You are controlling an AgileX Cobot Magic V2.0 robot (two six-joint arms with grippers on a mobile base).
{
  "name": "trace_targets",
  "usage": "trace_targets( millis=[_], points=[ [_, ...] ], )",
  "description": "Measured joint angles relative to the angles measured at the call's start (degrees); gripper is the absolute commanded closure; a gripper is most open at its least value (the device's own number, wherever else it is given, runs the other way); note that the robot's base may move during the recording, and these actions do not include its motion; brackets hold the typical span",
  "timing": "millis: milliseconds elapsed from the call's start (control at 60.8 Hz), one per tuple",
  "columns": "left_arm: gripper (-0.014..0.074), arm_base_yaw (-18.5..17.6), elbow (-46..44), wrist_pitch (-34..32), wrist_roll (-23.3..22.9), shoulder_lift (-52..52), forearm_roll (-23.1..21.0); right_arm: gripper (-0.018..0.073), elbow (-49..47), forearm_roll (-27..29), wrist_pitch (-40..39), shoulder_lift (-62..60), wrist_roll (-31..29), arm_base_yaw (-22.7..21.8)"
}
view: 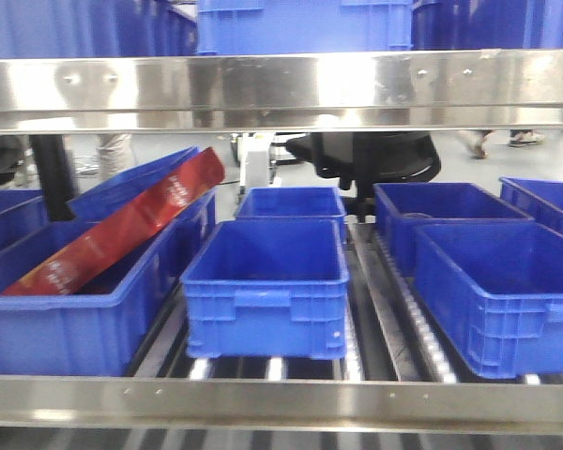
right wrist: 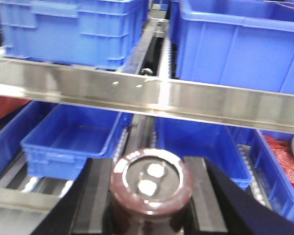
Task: Place cylindrical capacitor in blue bin on shelf
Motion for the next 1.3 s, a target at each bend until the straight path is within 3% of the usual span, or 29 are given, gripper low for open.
trace_targets(
  millis=[1299],
  points=[
    [0.0707,0.0,0.0,0.0,0.0,0.0,0.0,0.0721,0.0,0.0,0.0,0.0,0.0,0.0]
  ],
)
